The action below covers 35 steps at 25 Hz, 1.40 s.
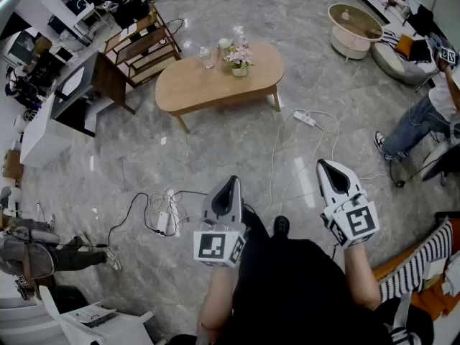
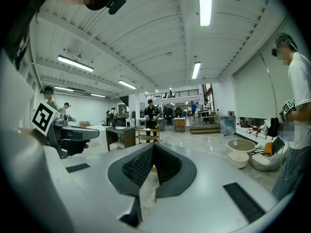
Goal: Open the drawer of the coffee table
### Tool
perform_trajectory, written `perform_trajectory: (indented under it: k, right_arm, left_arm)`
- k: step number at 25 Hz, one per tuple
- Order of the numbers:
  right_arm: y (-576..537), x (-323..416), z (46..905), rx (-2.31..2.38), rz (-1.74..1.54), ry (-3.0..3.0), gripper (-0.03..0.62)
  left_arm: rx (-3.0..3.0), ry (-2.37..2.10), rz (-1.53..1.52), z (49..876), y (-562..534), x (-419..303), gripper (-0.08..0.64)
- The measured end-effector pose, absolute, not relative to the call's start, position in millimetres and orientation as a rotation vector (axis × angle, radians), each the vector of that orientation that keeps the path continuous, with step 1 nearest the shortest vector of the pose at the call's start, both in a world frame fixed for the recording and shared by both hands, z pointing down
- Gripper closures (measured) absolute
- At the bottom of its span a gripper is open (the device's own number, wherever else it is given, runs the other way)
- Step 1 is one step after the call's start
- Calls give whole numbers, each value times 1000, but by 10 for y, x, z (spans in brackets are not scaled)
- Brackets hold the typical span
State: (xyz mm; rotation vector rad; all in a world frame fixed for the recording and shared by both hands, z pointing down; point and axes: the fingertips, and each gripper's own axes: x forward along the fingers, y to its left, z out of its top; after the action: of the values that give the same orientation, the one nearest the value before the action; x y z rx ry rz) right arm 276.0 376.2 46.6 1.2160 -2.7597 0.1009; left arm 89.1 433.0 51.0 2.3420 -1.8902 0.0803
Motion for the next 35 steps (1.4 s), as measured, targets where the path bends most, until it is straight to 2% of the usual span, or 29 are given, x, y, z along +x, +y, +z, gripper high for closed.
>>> perform_trajectory:
  k: [12, 25, 35]
  right_arm:
    - [3800, 2622, 382, 1198, 85, -2784, 580]
    - [3757, 2693, 651, 1250, 262, -2756, 580]
    - [3237, 2364, 746, 1299, 286, -2707, 580]
  left_arm:
    - [2339, -1902, 103, 461, 4411, 804, 546]
    - [2264, -1929, 146, 596, 4542, 699, 546]
    - [2272, -1881, 139, 710, 3951, 293, 546]
